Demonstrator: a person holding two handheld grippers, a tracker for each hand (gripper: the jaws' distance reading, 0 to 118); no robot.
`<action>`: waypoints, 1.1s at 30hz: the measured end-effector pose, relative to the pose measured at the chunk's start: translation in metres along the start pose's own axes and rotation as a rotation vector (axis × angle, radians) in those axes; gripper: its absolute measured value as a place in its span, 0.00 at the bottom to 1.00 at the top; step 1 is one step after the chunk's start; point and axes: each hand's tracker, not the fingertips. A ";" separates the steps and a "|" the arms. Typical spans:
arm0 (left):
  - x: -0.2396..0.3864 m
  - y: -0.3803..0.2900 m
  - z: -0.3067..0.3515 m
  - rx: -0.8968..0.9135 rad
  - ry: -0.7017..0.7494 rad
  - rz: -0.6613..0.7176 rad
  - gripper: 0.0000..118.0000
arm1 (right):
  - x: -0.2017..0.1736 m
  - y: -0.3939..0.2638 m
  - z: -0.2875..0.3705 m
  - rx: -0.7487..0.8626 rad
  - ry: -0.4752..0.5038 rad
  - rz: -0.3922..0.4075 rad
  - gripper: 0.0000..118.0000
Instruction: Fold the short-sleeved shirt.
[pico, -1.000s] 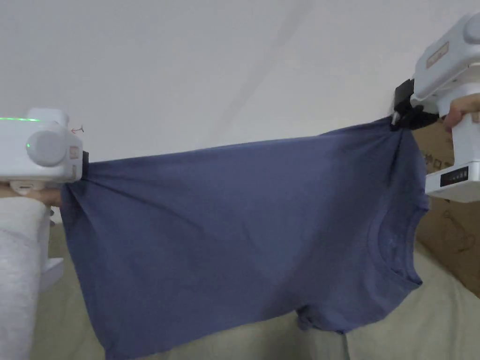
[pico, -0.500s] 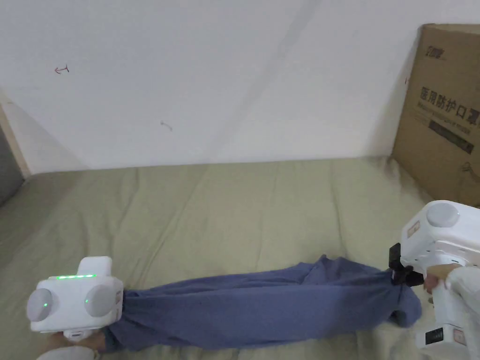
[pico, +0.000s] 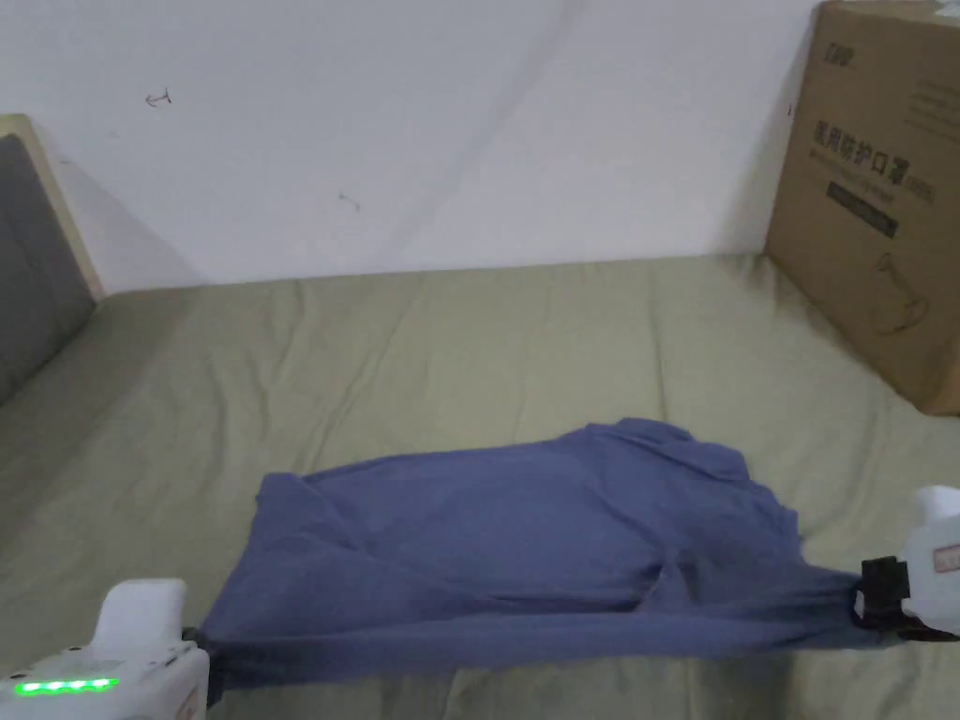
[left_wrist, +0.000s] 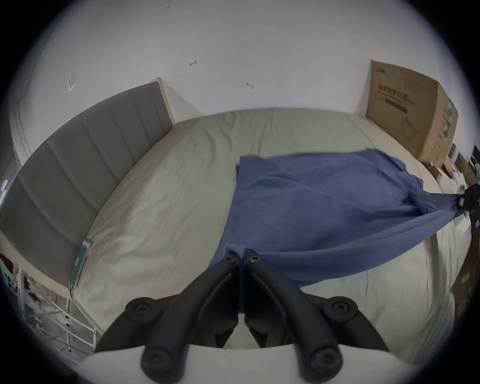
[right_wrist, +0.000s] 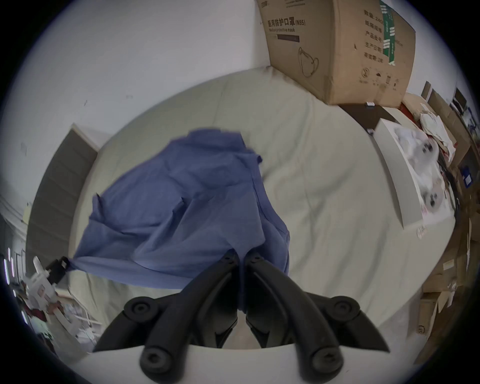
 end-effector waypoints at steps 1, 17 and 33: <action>-0.002 -0.017 0.009 -0.006 -0.006 0.001 0.00 | 0.003 -0.022 0.004 -0.009 -0.012 0.014 0.02; -0.012 -0.117 0.060 -0.118 -0.039 0.034 0.92 | 0.029 -0.144 0.016 0.012 -0.032 -0.050 0.67; -0.028 -0.160 0.126 0.034 -0.066 0.221 0.00 | 0.009 -0.214 0.092 0.226 -0.035 0.035 0.00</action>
